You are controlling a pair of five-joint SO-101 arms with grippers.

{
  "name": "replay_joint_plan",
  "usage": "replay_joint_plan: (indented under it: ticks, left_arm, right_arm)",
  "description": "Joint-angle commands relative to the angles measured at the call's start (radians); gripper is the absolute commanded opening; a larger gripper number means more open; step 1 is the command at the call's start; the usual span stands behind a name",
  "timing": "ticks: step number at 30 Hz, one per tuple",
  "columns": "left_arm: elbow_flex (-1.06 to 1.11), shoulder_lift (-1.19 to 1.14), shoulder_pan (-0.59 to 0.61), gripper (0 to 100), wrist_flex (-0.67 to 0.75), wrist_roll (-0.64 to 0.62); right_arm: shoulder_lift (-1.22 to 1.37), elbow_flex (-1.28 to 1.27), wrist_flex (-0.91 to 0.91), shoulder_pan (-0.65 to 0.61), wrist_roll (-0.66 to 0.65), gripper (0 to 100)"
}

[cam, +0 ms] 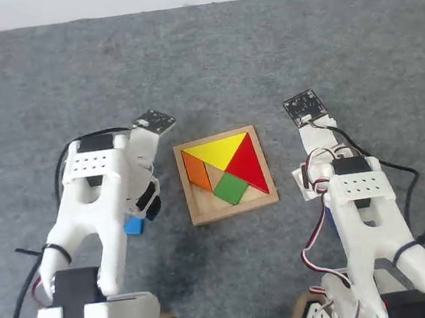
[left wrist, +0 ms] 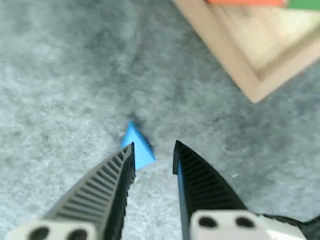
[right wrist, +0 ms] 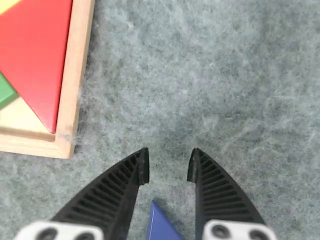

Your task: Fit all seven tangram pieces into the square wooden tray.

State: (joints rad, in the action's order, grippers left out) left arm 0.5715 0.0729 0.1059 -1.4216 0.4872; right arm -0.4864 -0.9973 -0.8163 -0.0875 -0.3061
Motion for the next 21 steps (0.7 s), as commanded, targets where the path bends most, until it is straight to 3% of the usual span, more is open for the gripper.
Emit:
replay_joint_plan:
  ticks: [1,7,16,21]
  left_arm:
    - [-0.041,0.046,0.060,14,-0.021,0.011]
    - [0.038,0.046,0.190,18,0.046,0.124]
    - [0.246,0.044,0.124,18,0.259,0.120]
    - [0.294,-0.011,0.112,18,0.307,0.117]
  right_arm:
    - [-0.005,0.005,0.013,0.008,0.008,14.5]
    - [-0.005,0.005,0.015,0.008,0.006,14.5]
    - [-0.005,0.005,0.016,0.008,0.009,14.5]
    - [-0.005,0.005,0.015,0.007,0.009,14.5]
